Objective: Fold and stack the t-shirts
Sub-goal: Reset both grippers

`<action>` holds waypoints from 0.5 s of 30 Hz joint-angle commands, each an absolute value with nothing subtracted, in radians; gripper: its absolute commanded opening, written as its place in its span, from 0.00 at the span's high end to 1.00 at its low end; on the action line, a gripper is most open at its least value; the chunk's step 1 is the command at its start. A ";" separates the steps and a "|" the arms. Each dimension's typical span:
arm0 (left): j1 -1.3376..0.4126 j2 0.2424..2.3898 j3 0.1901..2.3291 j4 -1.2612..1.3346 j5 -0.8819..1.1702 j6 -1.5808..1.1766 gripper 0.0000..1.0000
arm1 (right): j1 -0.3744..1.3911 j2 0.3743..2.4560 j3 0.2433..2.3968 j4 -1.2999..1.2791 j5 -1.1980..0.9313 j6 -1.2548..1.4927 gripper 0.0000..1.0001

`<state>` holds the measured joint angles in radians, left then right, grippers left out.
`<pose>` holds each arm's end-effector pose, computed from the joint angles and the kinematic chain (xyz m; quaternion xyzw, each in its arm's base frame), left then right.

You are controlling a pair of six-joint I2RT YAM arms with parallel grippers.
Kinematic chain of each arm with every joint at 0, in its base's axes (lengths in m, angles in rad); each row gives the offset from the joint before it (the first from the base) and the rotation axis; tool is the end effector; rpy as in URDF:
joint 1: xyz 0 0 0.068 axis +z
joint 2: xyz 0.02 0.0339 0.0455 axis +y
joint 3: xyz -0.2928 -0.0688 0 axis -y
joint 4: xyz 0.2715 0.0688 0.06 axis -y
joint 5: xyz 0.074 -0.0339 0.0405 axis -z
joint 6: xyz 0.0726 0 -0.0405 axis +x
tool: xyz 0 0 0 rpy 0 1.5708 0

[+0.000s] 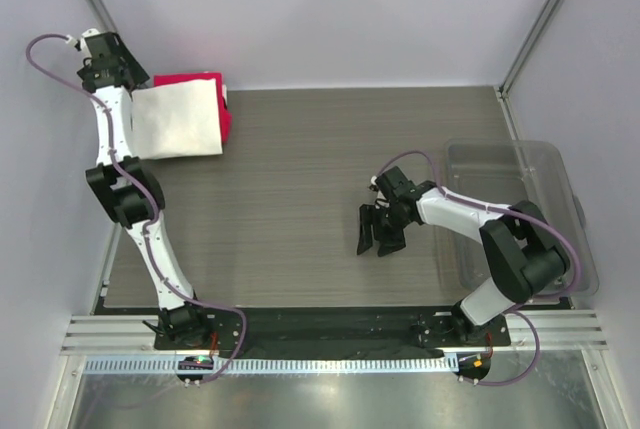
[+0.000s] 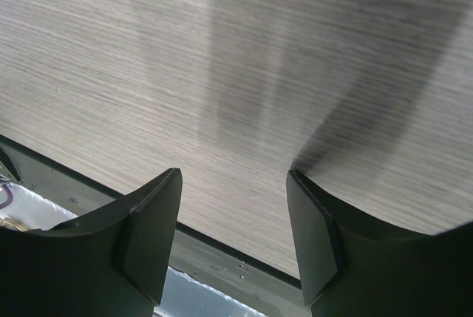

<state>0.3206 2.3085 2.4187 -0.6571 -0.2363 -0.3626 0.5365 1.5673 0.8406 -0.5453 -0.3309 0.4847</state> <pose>0.5676 0.2064 0.3445 -0.3444 0.7963 0.0925 0.4885 0.2490 0.1755 0.1344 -0.0498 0.9744 0.2138 0.0485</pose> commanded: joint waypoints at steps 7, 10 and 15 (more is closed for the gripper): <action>0.313 1.964 1.981 -0.543 -0.190 -0.509 0.18 | 0.546 1.450 0.847 -0.552 -0.321 0.483 0.36; 0.314 1.846 1.838 -0.502 -0.202 -0.509 0.18 | 0.552 1.413 0.856 -0.563 -0.319 0.489 0.35; 0.314 1.714 1.744 -0.535 -0.222 -0.517 0.18 | 0.571 1.341 0.838 -0.589 -0.305 0.508 0.35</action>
<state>0.3161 1.8290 1.7660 -0.5797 -0.2016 -0.4946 0.5560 1.4117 0.8265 -0.5690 -0.3206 0.4915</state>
